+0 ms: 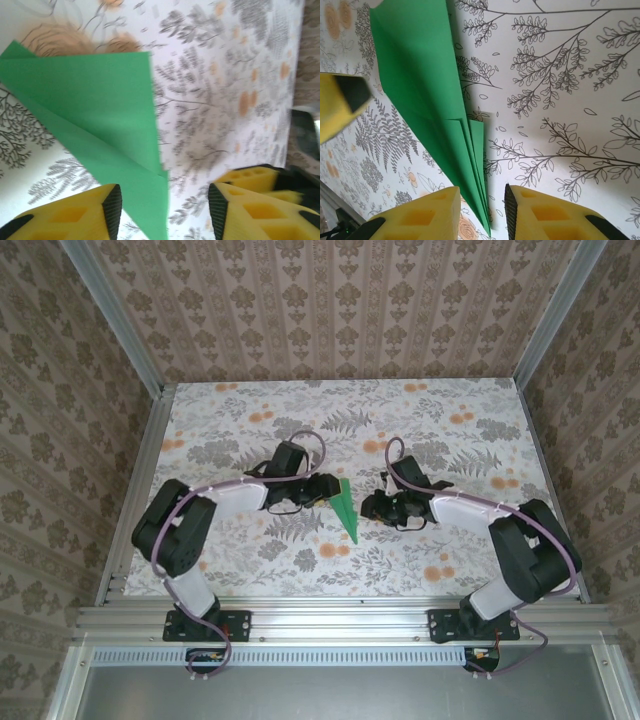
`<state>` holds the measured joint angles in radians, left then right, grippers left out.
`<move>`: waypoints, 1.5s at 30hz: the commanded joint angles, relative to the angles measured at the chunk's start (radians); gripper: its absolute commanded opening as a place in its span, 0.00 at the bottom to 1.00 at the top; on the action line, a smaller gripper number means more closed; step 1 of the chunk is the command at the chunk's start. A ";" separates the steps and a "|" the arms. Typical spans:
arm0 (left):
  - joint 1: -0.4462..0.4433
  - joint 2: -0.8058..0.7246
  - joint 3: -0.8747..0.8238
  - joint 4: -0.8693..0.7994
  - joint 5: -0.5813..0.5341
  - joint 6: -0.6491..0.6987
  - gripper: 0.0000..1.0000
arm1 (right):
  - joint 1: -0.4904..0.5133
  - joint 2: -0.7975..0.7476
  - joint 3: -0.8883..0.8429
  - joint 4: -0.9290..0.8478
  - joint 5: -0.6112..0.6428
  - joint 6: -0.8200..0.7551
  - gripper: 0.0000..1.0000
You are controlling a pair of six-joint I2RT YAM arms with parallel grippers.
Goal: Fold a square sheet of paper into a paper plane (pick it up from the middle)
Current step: Fold the wing for the fifth time at the center of the table, then turn over the paper plane at the center of the table.
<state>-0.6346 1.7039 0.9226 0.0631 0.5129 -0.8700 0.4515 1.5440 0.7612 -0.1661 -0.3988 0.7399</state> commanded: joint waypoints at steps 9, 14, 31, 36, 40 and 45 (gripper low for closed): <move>-0.005 0.047 0.060 -0.147 -0.025 0.013 0.64 | 0.000 0.122 0.061 0.027 -0.041 -0.008 0.33; -0.014 0.084 0.145 -0.285 -0.075 0.040 0.65 | 0.000 0.121 0.057 0.027 -0.034 -0.007 0.34; -0.101 0.200 0.392 -0.665 -0.293 0.110 0.63 | -0.002 0.110 0.040 0.030 -0.008 -0.013 0.35; -0.111 0.223 0.413 -0.662 -0.284 0.107 0.62 | -0.002 0.107 0.037 0.031 -0.009 -0.012 0.35; -0.118 0.240 0.435 -0.665 -0.275 0.116 0.65 | -0.002 0.108 0.037 0.027 -0.010 -0.016 0.35; -0.127 0.281 0.459 -0.673 -0.258 0.129 0.63 | -0.002 0.107 0.033 0.024 -0.005 -0.017 0.35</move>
<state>-0.7528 1.9564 1.3491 -0.5694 0.2466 -0.7696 0.4515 1.6600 0.7971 -0.1352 -0.4213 0.7353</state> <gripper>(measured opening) 0.640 0.353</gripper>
